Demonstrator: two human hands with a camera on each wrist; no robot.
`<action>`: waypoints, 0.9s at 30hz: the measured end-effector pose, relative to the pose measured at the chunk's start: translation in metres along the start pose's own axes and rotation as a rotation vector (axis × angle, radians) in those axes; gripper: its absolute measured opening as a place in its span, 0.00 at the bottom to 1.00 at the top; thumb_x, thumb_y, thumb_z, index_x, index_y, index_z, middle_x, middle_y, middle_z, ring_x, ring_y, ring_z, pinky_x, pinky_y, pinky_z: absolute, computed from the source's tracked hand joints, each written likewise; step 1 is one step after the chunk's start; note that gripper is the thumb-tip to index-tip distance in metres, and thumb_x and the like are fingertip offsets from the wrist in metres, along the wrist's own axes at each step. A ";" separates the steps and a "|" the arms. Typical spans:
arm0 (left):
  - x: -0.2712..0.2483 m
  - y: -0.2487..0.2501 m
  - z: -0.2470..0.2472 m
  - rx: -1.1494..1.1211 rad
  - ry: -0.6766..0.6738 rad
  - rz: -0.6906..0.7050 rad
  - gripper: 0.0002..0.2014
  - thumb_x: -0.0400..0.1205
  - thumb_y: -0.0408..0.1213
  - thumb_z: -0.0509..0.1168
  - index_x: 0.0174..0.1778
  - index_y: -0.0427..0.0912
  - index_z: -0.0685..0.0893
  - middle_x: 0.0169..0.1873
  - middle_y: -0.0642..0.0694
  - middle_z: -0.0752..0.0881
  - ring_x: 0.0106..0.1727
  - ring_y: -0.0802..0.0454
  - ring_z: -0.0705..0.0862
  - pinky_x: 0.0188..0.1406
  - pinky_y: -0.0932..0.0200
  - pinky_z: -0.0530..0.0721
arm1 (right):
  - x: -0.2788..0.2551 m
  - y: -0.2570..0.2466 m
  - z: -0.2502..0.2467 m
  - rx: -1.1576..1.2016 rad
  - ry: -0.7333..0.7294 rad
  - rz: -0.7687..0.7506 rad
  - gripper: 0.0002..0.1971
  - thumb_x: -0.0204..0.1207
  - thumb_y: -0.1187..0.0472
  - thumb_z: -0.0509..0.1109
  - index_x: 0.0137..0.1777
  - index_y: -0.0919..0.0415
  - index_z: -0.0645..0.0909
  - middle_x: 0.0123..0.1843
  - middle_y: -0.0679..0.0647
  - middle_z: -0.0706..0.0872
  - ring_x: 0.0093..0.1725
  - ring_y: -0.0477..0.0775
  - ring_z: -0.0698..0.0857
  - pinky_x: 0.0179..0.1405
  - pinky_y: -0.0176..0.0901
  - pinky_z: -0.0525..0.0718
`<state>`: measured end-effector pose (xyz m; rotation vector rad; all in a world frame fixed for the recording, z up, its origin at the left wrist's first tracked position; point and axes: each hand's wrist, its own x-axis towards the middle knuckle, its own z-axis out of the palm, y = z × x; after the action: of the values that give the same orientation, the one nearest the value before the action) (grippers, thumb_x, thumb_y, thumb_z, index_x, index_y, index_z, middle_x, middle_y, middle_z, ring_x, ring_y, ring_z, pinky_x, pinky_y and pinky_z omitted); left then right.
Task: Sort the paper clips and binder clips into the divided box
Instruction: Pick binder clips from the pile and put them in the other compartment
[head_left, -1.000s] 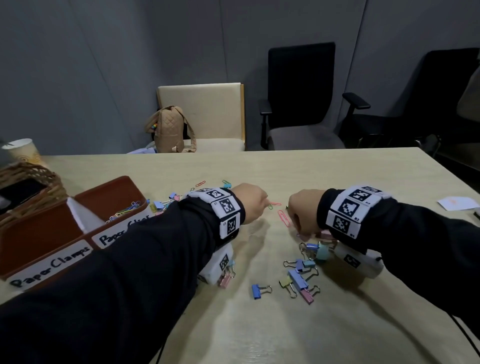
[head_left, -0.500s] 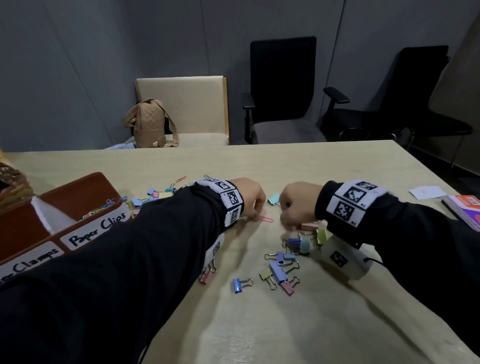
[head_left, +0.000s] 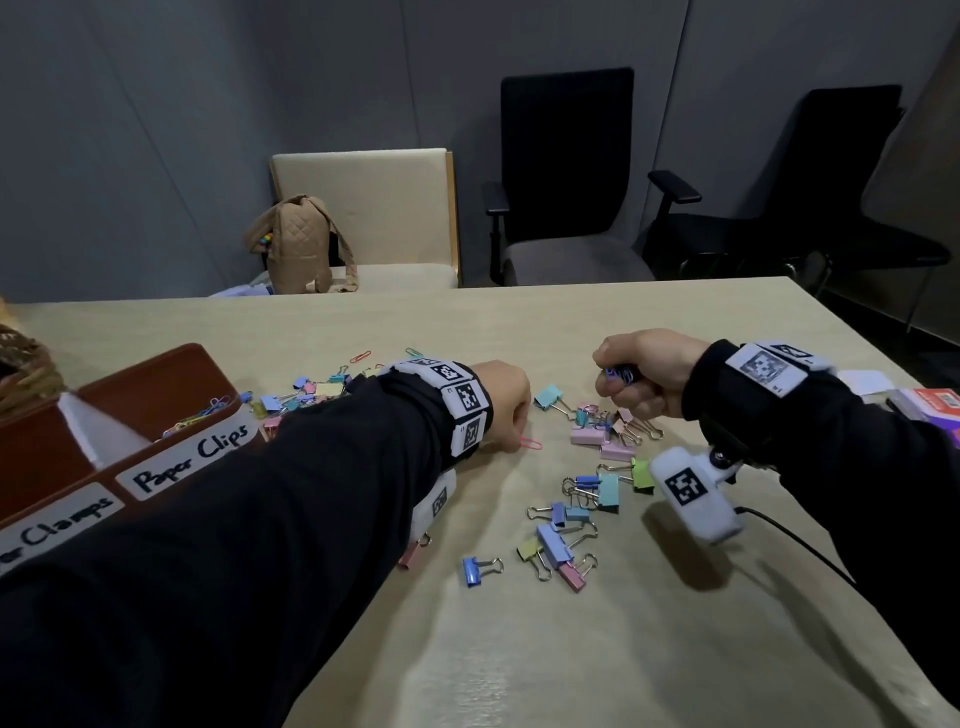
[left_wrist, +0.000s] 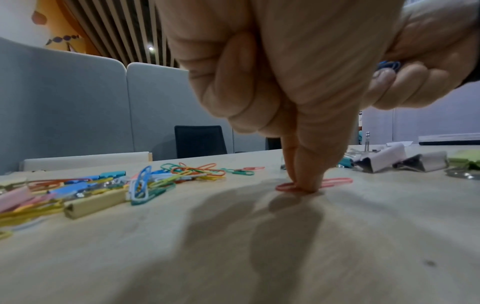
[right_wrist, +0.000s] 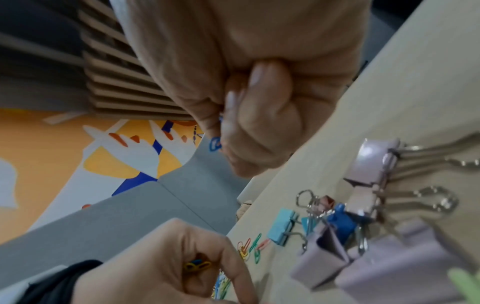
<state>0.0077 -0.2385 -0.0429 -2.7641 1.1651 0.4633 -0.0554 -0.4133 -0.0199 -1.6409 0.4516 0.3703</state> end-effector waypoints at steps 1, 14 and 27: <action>0.001 0.001 0.001 -0.006 -0.013 -0.011 0.03 0.74 0.38 0.71 0.40 0.44 0.88 0.33 0.50 0.83 0.37 0.49 0.80 0.28 0.62 0.73 | 0.001 0.000 0.000 0.021 -0.006 -0.003 0.09 0.85 0.62 0.53 0.41 0.57 0.63 0.27 0.53 0.67 0.16 0.44 0.57 0.13 0.28 0.54; 0.005 -0.001 -0.005 -0.006 -0.028 0.017 0.02 0.74 0.37 0.72 0.40 0.43 0.87 0.29 0.51 0.80 0.36 0.52 0.77 0.24 0.66 0.70 | 0.012 0.006 -0.008 -0.423 0.151 0.005 0.13 0.83 0.68 0.53 0.41 0.58 0.75 0.26 0.52 0.73 0.18 0.47 0.64 0.16 0.30 0.59; -0.006 0.004 0.008 0.015 -0.122 -0.095 0.15 0.84 0.45 0.58 0.37 0.39 0.75 0.31 0.45 0.74 0.39 0.44 0.73 0.33 0.58 0.69 | 0.016 0.005 0.011 -1.039 0.175 -0.112 0.06 0.77 0.61 0.70 0.41 0.61 0.86 0.41 0.52 0.88 0.37 0.48 0.80 0.34 0.39 0.77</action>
<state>-0.0010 -0.2354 -0.0489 -2.7203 1.0021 0.5996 -0.0436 -0.4039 -0.0335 -2.7117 0.2970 0.4048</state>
